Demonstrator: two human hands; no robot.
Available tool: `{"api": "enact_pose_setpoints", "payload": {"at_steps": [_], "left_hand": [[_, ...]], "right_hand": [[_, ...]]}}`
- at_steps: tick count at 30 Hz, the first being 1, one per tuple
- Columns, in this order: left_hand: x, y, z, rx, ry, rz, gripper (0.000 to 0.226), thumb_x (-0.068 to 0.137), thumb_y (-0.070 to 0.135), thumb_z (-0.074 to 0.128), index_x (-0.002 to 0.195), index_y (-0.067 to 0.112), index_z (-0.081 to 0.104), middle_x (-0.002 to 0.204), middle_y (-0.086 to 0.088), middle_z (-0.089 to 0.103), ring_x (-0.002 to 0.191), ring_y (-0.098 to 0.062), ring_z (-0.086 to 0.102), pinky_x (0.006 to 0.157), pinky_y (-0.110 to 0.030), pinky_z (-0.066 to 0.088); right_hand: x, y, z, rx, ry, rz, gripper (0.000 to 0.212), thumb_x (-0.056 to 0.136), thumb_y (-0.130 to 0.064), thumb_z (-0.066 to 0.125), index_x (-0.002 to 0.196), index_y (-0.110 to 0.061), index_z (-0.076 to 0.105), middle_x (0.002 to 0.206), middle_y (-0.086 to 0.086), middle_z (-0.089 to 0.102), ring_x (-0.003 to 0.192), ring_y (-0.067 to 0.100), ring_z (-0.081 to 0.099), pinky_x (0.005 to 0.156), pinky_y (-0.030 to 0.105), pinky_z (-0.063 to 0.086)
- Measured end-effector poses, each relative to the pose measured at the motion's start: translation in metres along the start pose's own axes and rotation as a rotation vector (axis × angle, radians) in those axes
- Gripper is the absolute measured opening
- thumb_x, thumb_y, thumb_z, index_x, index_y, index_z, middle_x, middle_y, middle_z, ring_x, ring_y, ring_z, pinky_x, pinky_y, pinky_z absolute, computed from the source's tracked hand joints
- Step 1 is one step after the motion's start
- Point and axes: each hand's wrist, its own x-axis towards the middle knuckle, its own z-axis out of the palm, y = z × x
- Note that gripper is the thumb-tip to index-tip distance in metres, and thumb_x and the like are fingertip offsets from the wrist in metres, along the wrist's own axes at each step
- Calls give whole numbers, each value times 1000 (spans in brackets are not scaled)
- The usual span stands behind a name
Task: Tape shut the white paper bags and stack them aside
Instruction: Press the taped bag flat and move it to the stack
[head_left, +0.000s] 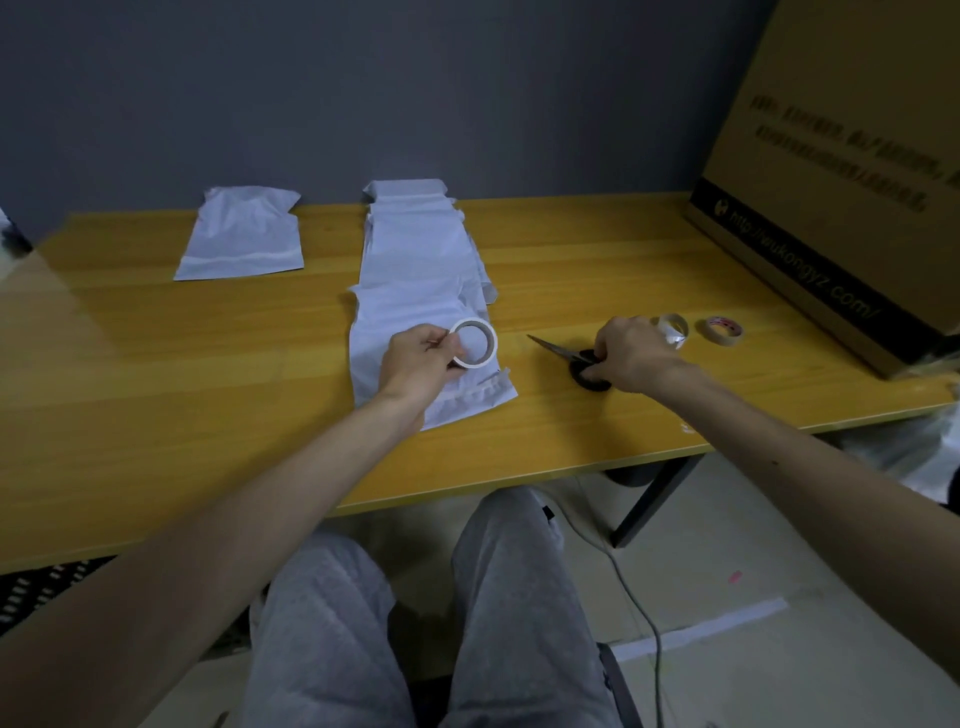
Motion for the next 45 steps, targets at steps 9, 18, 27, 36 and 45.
{"api": "enact_pose_setpoints", "payload": {"at_steps": [9,18,27,36,45], "left_hand": [[9,19,26,16,-165,37,16,94,7,58,99,-6,67,95,-18,67,81,-24,69,71,-29,60],[28,1,15,506,-459,204,30,102,13,43,129,10,56,122,1,64,116,-4,50,100,-19,37],[43,13,2,744,-729,409,42,89,-11,48,128,1,57,113,-9,64,101,-4,57,86,-7,42],[47,28,6,850,-888,502,48,82,-13,53,124,8,62,107,-4,66,94,12,54,85,-11,42],[51,35,8,981,-973,367,49,87,-3,51,129,22,57,104,6,63,112,-16,44,96,-35,40]], "right_hand": [[-12,-36,5,903,30,-193,19,90,-27,67,102,-12,67,88,6,69,77,18,66,73,33,55],[-4,-26,23,1010,60,125,16,81,-8,74,88,5,68,64,15,67,52,21,63,64,33,58],[-8,-27,23,374,292,-17,36,93,-31,60,82,3,67,77,19,66,75,35,61,65,41,52],[-47,-55,35,654,65,-29,38,85,-39,67,75,-2,72,57,13,63,45,22,58,47,30,46],[-40,-55,38,852,-77,101,5,79,-11,74,83,-13,73,58,-2,54,55,12,48,52,24,36]]}}
